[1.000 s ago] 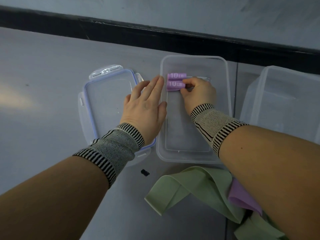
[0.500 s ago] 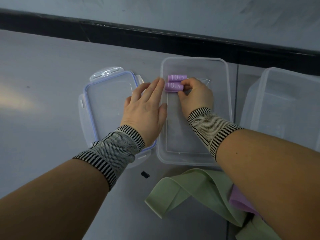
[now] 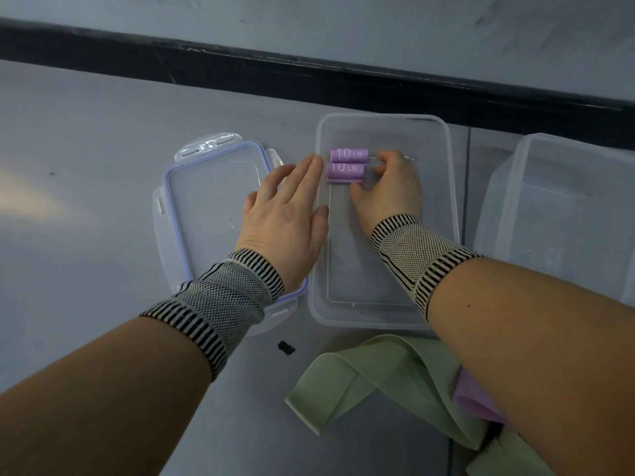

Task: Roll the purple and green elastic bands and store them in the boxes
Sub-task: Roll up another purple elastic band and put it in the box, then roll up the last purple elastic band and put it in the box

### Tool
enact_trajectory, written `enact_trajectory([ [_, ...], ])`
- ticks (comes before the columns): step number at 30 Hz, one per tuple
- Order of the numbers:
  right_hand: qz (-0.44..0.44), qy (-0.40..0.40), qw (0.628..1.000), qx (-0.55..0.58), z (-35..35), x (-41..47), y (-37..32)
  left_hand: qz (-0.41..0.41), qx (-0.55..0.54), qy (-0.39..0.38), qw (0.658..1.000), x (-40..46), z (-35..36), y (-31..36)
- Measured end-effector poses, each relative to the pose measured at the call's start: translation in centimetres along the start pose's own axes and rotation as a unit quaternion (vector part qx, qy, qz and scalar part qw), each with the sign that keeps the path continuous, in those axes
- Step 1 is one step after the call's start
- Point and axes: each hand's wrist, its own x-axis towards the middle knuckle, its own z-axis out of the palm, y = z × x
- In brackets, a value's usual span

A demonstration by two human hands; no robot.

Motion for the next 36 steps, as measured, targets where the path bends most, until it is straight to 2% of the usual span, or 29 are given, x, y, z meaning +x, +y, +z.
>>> enact_trajectory([
  [6,-0.020,-0.024,0.998,-0.061,0.0,0.1,-0.1,-0.003,0.003,-0.007,1.000,0.0,0.0,0.1],
  [18,-0.035,-0.033,0.996,-0.071,0.0,0.2,-0.2,-0.001,0.001,-0.005,1.000,0.0,0.1,0.1],
  [28,-0.028,-0.064,0.997,-0.021,-2.1,-1.6,-1.3,-0.028,-0.018,-0.020,0.999,-0.5,-1.3,0.7],
  [36,-0.090,-0.072,0.993,0.013,-6.2,-7.7,-0.6,0.021,-0.032,-0.008,0.999,-5.2,-2.3,5.6],
])
